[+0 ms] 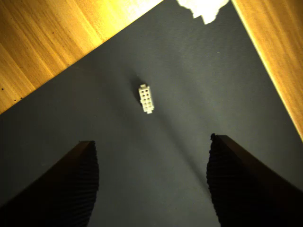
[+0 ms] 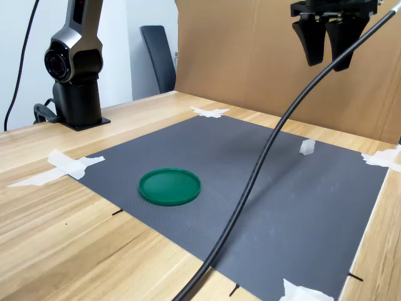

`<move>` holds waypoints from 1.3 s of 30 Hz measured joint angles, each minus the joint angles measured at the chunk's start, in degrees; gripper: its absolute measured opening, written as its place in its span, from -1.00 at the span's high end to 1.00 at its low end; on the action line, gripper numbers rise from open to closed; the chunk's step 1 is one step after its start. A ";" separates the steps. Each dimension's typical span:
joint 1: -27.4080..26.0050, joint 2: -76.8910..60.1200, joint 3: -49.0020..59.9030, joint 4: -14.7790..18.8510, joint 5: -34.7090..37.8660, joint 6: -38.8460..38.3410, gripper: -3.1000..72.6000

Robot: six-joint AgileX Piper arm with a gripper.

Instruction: Grasp a white terminal and put it in the green lid.

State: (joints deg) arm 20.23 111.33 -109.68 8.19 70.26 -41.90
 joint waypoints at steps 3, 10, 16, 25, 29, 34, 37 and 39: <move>0.73 1.05 -0.13 -0.18 0.22 0.10 -0.61; 4.50 3.94 -0.43 -5.03 0.41 -2.80 -0.61; 4.50 4.71 1.49 -7.05 0.11 -5.14 -0.61; 4.50 4.87 7.07 -7.79 -7.32 -4.86 -0.61; 4.66 5.37 7.11 -7.59 -8.53 -2.42 -0.61; 5.74 7.86 7.24 -9.07 -8.91 0.94 -0.61; 5.74 7.97 7.29 -9.07 -9.54 1.00 -0.60; 5.74 8.18 7.29 -9.07 -10.11 0.88 -0.60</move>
State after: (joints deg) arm 25.97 119.51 -102.39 -0.88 60.15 -41.01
